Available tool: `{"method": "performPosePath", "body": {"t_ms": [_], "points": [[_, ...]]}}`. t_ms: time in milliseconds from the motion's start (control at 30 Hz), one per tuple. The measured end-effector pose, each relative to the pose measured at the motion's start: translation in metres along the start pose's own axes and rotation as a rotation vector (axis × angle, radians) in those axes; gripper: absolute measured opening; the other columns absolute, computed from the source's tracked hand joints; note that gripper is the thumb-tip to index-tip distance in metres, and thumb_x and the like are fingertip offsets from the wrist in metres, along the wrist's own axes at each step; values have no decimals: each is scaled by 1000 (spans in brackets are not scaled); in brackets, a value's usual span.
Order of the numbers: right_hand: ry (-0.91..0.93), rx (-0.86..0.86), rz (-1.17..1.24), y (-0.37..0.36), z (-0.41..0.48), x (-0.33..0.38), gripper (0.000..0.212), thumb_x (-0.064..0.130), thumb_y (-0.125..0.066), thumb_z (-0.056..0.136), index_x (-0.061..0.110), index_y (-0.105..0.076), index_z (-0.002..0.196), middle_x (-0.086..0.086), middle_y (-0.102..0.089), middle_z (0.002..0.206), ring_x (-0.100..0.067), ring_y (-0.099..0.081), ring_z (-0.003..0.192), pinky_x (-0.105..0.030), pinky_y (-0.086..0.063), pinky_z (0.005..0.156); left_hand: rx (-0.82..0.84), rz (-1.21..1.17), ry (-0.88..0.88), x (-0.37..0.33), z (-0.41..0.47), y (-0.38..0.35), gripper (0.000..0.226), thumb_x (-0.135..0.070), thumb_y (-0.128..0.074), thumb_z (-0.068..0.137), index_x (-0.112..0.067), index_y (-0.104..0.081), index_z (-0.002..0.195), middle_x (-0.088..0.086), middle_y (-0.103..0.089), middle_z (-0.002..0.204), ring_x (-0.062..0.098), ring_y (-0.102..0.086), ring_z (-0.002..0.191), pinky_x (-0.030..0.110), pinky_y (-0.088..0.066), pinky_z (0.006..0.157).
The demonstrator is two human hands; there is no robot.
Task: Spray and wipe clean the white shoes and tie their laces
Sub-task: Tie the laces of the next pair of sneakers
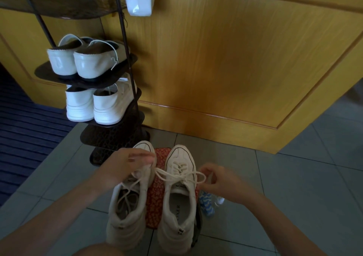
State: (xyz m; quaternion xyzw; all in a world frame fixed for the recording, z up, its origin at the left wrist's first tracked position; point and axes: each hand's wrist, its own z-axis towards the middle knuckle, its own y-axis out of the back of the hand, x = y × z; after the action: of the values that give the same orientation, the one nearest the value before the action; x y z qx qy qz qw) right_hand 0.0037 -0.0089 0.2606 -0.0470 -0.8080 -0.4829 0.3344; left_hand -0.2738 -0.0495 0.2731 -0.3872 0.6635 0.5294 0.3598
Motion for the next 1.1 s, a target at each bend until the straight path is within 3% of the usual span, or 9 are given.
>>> {"method": "performPosePath", "body": {"t_ms": [67,167,267,433,567,767,867,1000,1100], "points": [[50,-129,-105,2,5,12,30,34,-63,86,32,-55,115,15,-49,102,5,-45,71,-11,-36,63,-60,-24,-12,2,-4,11,9,-35,-68,82,-34,-75,87,-16,-73,91,-4,-65,87,12,-47,74],[191,-315,-33,0,12,33,29,28,-63,87,31,-57,115,16,-45,99,4,-43,80,-14,-38,73,-105,-19,-37,10,-18,27,24,-10,-60,88,-28,-76,85,-15,-73,91,-4,-65,86,5,-47,73],[376,-253,1,-11,17,60,22,21,-64,87,28,-63,108,11,-52,99,-4,-43,94,-18,-37,81,-68,85,-66,21,-36,37,29,-8,-60,88,-32,-75,87,-19,-70,94,-3,-63,90,11,-49,80],[575,-115,-166,-41,34,92,31,28,-65,86,26,-61,116,1,-48,114,-14,-39,108,-25,-34,88,10,360,-255,43,-49,42,45,-3,-74,75,-40,-66,100,-18,-64,103,4,-62,95,21,-50,84],[590,-114,-218,-48,48,102,23,28,-68,83,23,-67,105,-1,-48,112,-16,-38,106,-24,-28,87,-1,403,-393,47,-46,35,24,-21,-74,74,-36,-68,93,-19,-57,103,6,-63,92,24,-52,76],[484,-67,61,-51,52,101,11,28,-66,85,18,-64,89,7,-54,94,-7,-44,90,-23,-37,80,-55,387,-401,47,-45,34,11,-25,-72,75,-33,-67,81,-18,-59,100,3,-62,91,16,-48,75],[355,-4,299,-44,47,98,4,21,-62,88,17,-60,89,14,-54,85,5,-49,76,-13,-40,69,-103,66,-258,41,-44,33,6,-24,-68,76,-24,-67,82,-4,-67,94,7,-65,89,15,-49,79],[212,12,519,-41,48,103,6,16,-60,88,16,-59,82,5,-55,78,-7,-50,70,-16,-39,65,-116,-165,-51,40,-29,28,23,-26,-74,79,-12,-58,89,2,-70,82,8,-66,83,16,-45,77],[110,75,628,-39,51,108,13,14,-57,87,15,-56,74,8,-49,67,-5,-47,64,-18,-38,66,-141,-398,99,35,-17,26,55,-35,-73,53,-15,-58,101,3,-71,79,13,-67,85,25,-48,83]]}}
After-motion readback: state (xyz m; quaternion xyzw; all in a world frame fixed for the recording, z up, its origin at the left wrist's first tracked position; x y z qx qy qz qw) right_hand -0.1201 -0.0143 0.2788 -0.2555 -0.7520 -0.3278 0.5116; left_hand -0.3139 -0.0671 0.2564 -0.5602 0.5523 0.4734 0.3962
